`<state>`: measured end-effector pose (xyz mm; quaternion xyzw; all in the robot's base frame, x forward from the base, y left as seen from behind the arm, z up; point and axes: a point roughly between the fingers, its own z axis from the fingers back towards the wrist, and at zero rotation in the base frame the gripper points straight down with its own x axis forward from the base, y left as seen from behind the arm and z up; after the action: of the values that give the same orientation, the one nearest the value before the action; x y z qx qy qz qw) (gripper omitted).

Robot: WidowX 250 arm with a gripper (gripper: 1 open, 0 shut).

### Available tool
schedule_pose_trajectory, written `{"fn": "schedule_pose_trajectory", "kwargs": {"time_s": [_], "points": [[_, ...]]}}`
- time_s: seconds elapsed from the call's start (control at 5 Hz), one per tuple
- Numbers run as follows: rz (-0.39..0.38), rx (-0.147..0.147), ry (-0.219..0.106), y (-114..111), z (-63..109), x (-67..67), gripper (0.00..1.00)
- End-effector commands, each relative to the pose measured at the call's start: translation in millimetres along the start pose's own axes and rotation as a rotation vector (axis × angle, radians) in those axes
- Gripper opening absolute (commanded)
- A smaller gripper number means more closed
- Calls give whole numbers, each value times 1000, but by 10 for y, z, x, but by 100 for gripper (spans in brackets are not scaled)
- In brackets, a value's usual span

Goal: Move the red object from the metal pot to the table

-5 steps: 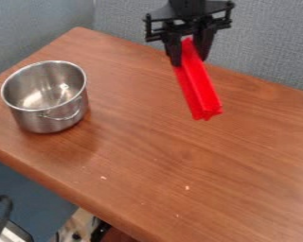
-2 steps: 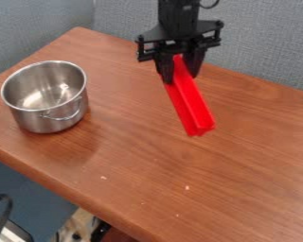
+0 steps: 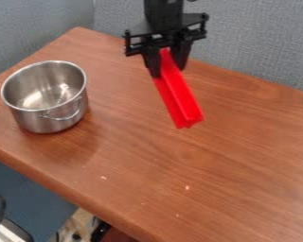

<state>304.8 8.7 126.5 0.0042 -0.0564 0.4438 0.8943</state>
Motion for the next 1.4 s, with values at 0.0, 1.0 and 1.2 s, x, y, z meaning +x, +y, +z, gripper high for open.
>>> {"fn": "schedule_pose_trajectory", "kwargs": {"time_s": [0.0,1.0,1.2], "points": [[44,-61,-33,38,182,0,0],[324,47,-61,697,-420,302,0],[317,71,-89,696,-608,329,0]]}}
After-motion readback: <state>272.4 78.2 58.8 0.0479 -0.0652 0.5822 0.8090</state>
